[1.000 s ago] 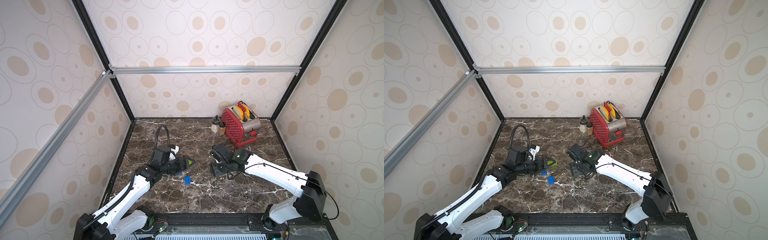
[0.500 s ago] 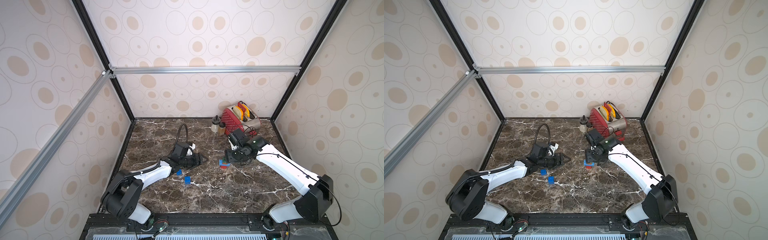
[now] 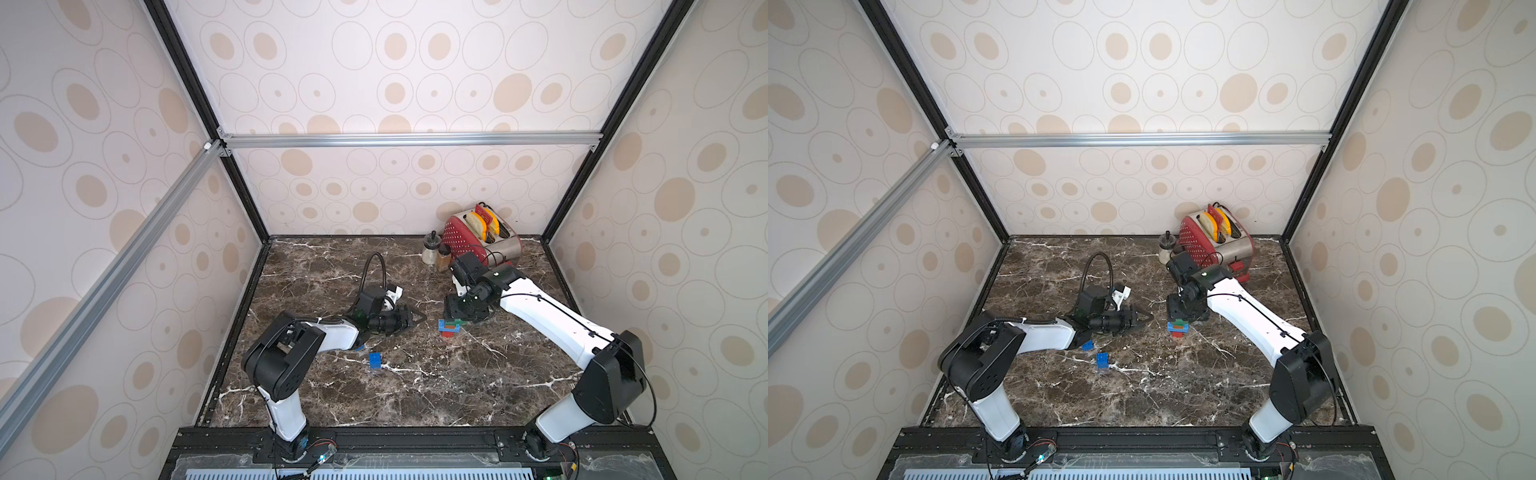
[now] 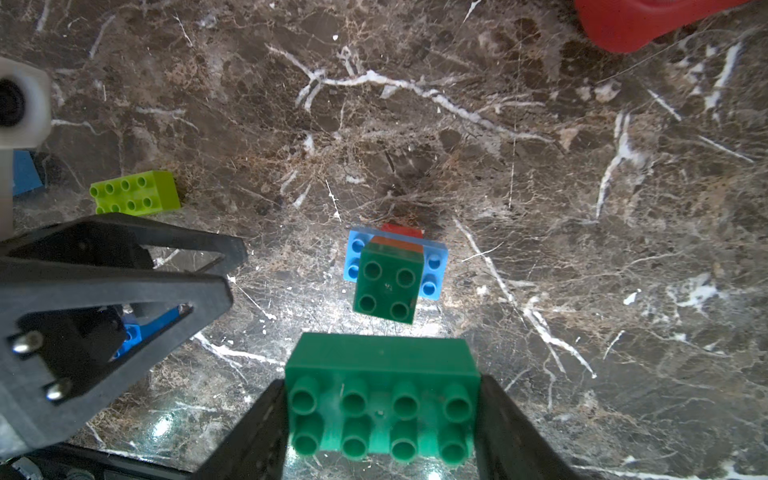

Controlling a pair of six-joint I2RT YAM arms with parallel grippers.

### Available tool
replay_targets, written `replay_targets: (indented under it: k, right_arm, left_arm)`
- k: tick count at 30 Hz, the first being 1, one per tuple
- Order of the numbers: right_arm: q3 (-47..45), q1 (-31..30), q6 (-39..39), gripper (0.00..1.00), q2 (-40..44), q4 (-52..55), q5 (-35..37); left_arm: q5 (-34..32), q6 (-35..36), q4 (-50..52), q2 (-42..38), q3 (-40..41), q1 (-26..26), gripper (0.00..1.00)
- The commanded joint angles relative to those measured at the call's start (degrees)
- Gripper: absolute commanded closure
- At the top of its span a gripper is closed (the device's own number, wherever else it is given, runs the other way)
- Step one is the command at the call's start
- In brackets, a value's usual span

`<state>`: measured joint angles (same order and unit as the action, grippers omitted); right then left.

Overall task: Assemble the letter f with lego
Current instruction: Assemble the lego brick with the lego brick.

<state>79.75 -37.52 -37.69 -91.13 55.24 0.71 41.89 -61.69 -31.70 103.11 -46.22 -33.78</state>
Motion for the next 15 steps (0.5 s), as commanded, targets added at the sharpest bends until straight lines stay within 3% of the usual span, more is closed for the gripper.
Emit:
replay_targets:
  k: [1,15]
  right_arm:
    - [2.14,0.54,-0.41,0.47,-1.40,0.77,-0.10]
    - [1.91,2.27,0.66,0.47,-3.29,0.58,0.16]
  left_arm:
    - [2.56,-0.45,-5.76,3.18,-3.17,-1.15,0.43]
    - [2.51,-1.41,-8.41,10.67,-7.57,-4.96,0.47]
